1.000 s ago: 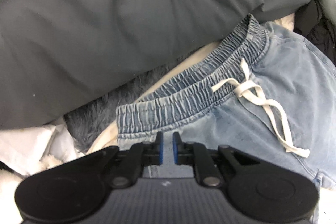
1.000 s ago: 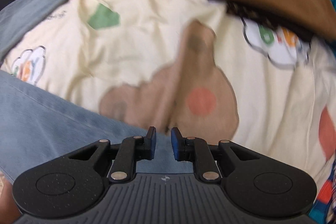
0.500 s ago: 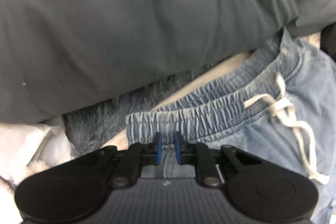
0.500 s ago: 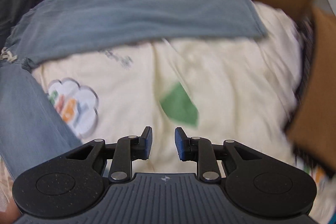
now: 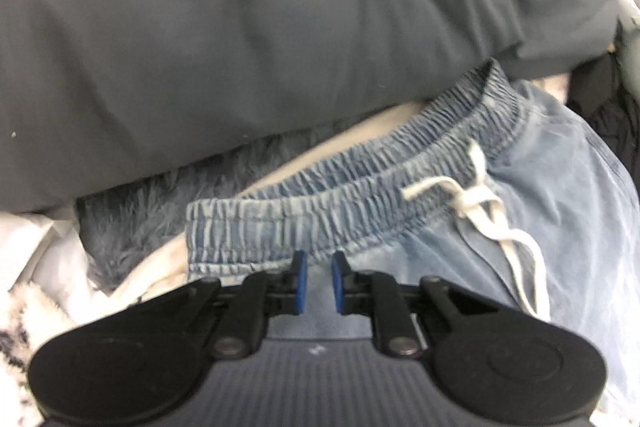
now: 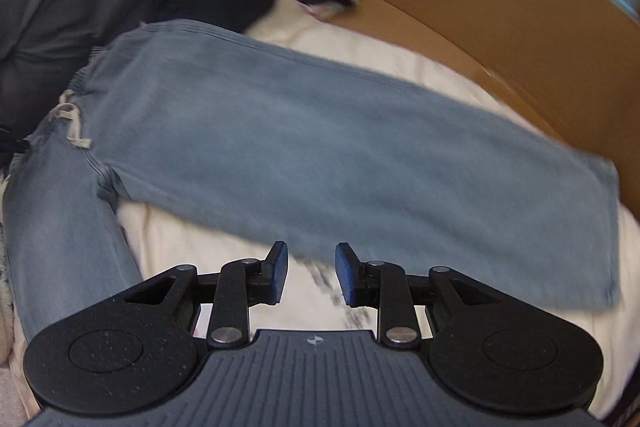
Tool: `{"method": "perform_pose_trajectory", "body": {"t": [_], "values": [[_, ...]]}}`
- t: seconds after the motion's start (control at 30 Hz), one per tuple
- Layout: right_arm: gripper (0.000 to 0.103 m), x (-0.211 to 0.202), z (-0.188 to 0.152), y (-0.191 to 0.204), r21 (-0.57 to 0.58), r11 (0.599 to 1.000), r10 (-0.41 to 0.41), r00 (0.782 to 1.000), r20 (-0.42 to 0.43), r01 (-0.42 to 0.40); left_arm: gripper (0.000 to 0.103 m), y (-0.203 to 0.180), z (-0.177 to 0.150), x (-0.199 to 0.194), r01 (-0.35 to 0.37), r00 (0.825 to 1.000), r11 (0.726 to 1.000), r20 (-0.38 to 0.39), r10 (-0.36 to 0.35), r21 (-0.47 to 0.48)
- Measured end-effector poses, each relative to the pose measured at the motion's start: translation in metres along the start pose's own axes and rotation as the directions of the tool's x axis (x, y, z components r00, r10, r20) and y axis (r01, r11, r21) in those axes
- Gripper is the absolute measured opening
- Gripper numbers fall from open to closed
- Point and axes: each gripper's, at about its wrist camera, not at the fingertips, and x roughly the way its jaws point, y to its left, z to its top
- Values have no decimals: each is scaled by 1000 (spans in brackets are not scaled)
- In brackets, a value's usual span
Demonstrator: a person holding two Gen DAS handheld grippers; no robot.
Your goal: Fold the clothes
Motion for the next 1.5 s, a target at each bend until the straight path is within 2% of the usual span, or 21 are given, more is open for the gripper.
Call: {"method": "perform_pose_trajectory", "body": {"t": [0.23, 0.4, 0.57, 0.73, 0.93, 1.13, 1.33, 1.5], "values": [[38, 43, 56, 53, -96, 992, 81, 997, 8, -80, 9, -3, -2, 21, -64, 998, 995, 5, 64, 74], [39, 81, 85, 97, -165, 978, 130, 991, 10, -127, 8, -10, 6, 4, -94, 996, 994, 11, 94, 48], [40, 108, 100, 120, -137, 978, 164, 986, 43, -157, 9, -27, 15, -25, -83, 995, 993, 62, 79, 78], [40, 127, 98, 139, -135, 977, 171, 984, 40, -164, 11, -56, 20, -32, -53, 995, 985, 98, 37, 164], [40, 145, 87, 159, -102, 982, 164, 986, 36, -160, 11, -96, 24, -24, 47, 993, 978, 98, -68, 205], [40, 154, 77, 180, -106, 981, 166, 985, 48, -161, 11, -141, 26, -9, 114, 984, 954, 101, -147, 278], [40, 165, 66, 191, -108, 984, 144, 988, 47, -138, 11, -174, 39, 20, 145, 980, 947, 90, -178, 287], [40, 172, 59, 186, -90, 985, 150, 988, 24, -147, 11, -185, 49, 54, 152, 983, 959, 62, -171, 240]]}}
